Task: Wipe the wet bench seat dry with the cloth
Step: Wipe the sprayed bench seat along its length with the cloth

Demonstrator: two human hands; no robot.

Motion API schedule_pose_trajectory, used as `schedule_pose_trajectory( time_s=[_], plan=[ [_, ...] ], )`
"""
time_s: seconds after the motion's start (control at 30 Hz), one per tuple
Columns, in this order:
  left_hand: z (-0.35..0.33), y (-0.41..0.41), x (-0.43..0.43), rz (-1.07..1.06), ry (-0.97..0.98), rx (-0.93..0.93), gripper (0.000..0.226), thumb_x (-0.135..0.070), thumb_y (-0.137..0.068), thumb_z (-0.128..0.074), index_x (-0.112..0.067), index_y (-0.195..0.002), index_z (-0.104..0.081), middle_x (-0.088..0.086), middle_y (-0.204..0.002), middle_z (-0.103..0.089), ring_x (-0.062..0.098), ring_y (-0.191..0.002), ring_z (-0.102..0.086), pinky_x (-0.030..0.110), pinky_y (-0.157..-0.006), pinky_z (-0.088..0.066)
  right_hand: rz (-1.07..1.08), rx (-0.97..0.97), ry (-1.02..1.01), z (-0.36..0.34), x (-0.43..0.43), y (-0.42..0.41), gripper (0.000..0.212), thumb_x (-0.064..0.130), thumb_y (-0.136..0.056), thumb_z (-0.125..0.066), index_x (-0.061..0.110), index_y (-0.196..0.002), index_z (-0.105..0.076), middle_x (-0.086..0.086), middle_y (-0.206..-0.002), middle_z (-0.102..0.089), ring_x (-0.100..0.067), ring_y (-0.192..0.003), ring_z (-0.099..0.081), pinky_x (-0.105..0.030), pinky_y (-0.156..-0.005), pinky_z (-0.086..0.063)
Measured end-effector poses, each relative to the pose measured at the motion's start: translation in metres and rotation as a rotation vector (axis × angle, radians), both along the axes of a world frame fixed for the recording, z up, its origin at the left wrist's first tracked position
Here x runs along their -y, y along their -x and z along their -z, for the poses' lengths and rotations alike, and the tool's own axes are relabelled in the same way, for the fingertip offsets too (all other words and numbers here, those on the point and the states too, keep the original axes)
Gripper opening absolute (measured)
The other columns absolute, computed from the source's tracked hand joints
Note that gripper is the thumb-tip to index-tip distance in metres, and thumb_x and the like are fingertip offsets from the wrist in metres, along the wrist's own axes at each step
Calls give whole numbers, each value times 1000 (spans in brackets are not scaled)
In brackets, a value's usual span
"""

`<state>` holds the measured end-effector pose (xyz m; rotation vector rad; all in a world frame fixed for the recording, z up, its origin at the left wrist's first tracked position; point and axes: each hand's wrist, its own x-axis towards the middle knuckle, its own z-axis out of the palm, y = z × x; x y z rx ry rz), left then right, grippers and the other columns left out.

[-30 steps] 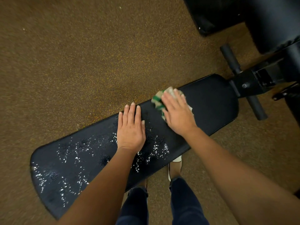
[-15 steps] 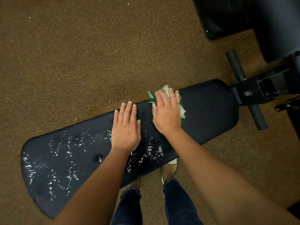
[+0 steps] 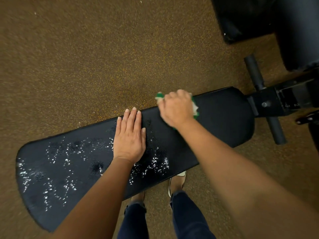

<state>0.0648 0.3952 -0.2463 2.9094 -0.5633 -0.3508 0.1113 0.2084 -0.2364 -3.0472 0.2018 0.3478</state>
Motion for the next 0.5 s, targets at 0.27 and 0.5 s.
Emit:
schedule_pose_trajectory(
  time_s=[0.27, 0.5],
  plan=[
    [-2, 0, 0, 2, -5, -10, 56, -33, -98, -25, -4, -146, -30, 13, -154, -27, 29, -144, -17, 44, -117, -7, 0, -36, 76, -4, 52, 6, 55, 39, -100, -22, 8, -91, -66, -11, -93, -67, -31, -91, -51, -44, -87, -36],
    [-2, 1, 2, -7, -16, -9, 56, -31, -97, -26, -3, -144, -31, 14, -153, -30, 31, -143, -21, 45, -116, -10, -156, -54, -8, -1, -38, -7, 51, 39, -99, -30, 8, -97, -70, -10, -100, -70, -32, -99, -54, -44, -86, -36]
  ],
)
